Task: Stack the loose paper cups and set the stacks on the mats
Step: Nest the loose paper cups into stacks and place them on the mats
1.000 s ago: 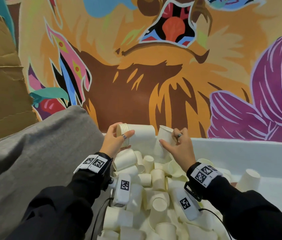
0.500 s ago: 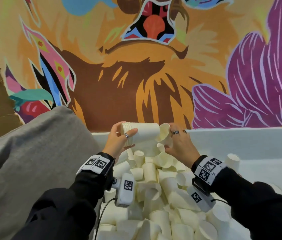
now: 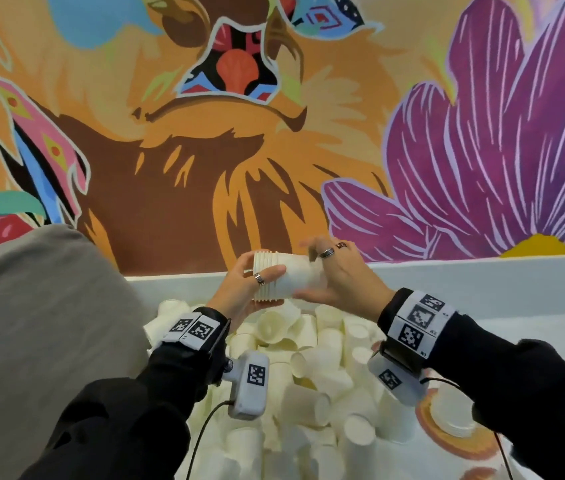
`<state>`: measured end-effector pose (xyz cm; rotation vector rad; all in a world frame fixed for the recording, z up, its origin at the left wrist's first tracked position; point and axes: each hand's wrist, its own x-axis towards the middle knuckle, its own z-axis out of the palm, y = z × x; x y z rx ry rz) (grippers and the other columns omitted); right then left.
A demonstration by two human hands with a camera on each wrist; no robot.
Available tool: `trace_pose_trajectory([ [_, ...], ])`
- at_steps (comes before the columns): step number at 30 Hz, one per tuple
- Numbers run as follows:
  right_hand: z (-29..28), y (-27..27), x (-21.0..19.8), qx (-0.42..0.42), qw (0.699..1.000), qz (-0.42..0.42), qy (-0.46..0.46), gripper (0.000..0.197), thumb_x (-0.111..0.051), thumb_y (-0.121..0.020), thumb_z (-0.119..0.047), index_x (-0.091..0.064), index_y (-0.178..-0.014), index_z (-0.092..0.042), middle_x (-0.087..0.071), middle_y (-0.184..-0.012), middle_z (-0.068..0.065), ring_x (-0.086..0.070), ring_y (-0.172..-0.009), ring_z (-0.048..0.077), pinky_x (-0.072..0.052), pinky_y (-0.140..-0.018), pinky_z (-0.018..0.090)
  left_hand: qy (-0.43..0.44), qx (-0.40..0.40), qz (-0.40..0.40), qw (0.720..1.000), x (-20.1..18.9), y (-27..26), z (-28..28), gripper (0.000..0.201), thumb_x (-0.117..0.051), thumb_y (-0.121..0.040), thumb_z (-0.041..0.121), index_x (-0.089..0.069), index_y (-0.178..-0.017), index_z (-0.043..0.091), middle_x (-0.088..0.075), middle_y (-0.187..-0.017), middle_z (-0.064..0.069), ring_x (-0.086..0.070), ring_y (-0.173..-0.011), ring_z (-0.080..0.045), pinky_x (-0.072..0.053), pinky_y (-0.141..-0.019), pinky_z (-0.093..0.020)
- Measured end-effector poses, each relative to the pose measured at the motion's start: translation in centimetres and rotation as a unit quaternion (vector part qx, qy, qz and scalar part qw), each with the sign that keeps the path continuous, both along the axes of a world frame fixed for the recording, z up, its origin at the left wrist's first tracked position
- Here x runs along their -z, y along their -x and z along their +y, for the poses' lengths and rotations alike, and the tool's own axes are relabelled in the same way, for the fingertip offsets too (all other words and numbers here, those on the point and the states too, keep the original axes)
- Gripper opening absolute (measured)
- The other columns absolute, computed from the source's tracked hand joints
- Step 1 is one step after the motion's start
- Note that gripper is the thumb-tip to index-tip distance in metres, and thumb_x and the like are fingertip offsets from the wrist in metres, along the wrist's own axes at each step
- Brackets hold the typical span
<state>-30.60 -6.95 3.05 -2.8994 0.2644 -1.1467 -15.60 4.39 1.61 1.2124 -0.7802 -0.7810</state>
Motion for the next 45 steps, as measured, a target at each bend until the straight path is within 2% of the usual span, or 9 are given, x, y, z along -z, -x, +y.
trace_pose_trajectory([
  [3, -3.0, 3.7, -0.9, 0.051, 0.984, 0.04, -0.169, 0.053, -0.059, -0.085, -0.049, -0.038, -0.117, -0.012, -0.049, -0.107, 0.002, -0.056, -0.092, 0.022, -0.046, -0.082, 0.037, 0.007, -0.004, 0.018, 1.0, -0.3, 2.1, -2.1, 0.049, -0.068, -0.083, 0.017, -0.048, -0.127, 0.016, -0.055, -0.119, -0.01, -0.059, -0.101, -0.027, -0.059, -0.075, -0.041],
  [7, -6.2, 7.2, -1.3, 0.002, 0.922, 0.058, -0.382, 0.041, -0.048, -0.095, -0.037, -0.026, -0.122, -0.015, -0.053, -0.107, -0.001, -0.062, -0.075, 0.014, -0.05, -0.065, 0.023, 0.009, -0.002, 0.019, 1.0, -0.8, 4.7, -5.1, 0.051, -0.069, -0.081, 0.022, -0.047, -0.127, 0.017, -0.054, -0.121, -0.008, -0.057, -0.109, -0.028, -0.058, -0.076, -0.043],
  [14, -10.6, 11.5, -1.6, -0.028, 0.852, -0.023, -0.522, 0.036, -0.048, -0.096, -0.03, -0.026, -0.123, -0.018, -0.059, -0.106, 0.011, -0.063, -0.077, 0.021, -0.056, -0.07, 0.036, -0.073, 0.056, -0.027, 0.995, -0.5, 9.4, -10.8, 0.058, -0.062, -0.086, 0.04, -0.035, -0.134, 0.022, -0.05, -0.126, -0.006, -0.055, -0.112, -0.027, -0.058, -0.075, -0.039],
  [19, -14.5, 13.8, -0.7, -0.023, 0.832, -0.074, -0.55, 0.034, -0.05, -0.096, -0.025, -0.031, -0.123, -0.018, -0.053, -0.12, 0.011, -0.057, -0.105, 0.027, -0.058, -0.076, 0.045, -0.111, 0.115, -0.082, 0.984, 0.8, 11.7, -14.6, 0.046, -0.069, -0.083, 0.02, -0.051, -0.125, 0.012, -0.062, -0.119, -0.012, -0.062, -0.102, -0.025, -0.054, -0.086, -0.038],
  [22, -16.2, 14.4, -0.1, -0.012, 0.846, -0.08, -0.527, 0.037, -0.052, -0.095, -0.023, -0.033, -0.126, -0.015, -0.051, -0.122, 0.008, -0.056, -0.106, 0.024, -0.059, -0.074, 0.043, -0.134, 0.126, -0.133, 0.974, 2.0, 13.2, -16.5, 0.039, -0.075, -0.078, 0.013, -0.059, -0.113, 0.011, -0.066, -0.115, -0.014, -0.063, -0.105, -0.027, -0.051, -0.095, -0.041],
  [28, -19.9, 14.1, 1.6, 0.009, 0.912, -0.042, -0.408, 0.039, -0.058, -0.092, -0.025, -0.038, -0.124, -0.017, -0.05, -0.118, 0.0, -0.056, -0.103, 0.017, -0.056, -0.078, 0.032, -0.163, 0.108, -0.268, 0.943, 4.0, 15.3, -21.5, 0.043, -0.081, -0.069, 0.012, -0.06, -0.107, 0.009, -0.065, -0.101, -0.009, -0.061, -0.091, -0.022, -0.052, -0.086, -0.038],
  [32, -21.6, 13.4, 2.6, 0.004, 0.935, -0.011, -0.354, 0.04, -0.062, -0.09, -0.022, -0.041, -0.123, -0.017, -0.053, -0.112, -0.004, -0.054, -0.1, 0.012, -0.043, -0.074, 0.009, -0.197, 0.081, -0.298, 0.931, 5.7, 15.6, -24.5, 0.059, -0.085, -0.061, 0.02, -0.054, -0.112, 0.014, -0.064, -0.105, -0.004, -0.06, -0.097, -0.02, -0.052, -0.086, -0.037],
  [36, -23.2, 12.8, 3.9, -0.012, 0.938, 0.034, -0.345, 0.042, -0.063, -0.089, -0.019, -0.04, -0.124, -0.017, -0.051, -0.114, -0.004, -0.053, -0.105, 0.013, -0.043, -0.085, 0.021, -0.229, 0.044, -0.297, 0.926, 10.3, 13.5, -28.6, 0.083, -0.084, -0.04, 0.045, -0.055, -0.115, 0.023, -0.066, -0.105, 0.003, -0.062, -0.1, -0.019, -0.053, -0.088, -0.044],
  [45, -25.8, 10.8, 8.2, 0.033, 0.934, 0.15, -0.324, 0.049, -0.067, -0.085, -0.017, -0.04, -0.126, -0.019, -0.052, -0.132, 0.004, -0.05, -0.122, 0.016, -0.04, -0.1, 0.026, -0.314, 0.042, -0.272, 0.909, 12.3, 14.5, -29.2, 0.07, -0.081, -0.071, 0.022, -0.043, -0.129, 0.016, -0.053, -0.126, -0.004, -0.051, -0.116, -0.025, -0.046, -0.096, -0.037],
])
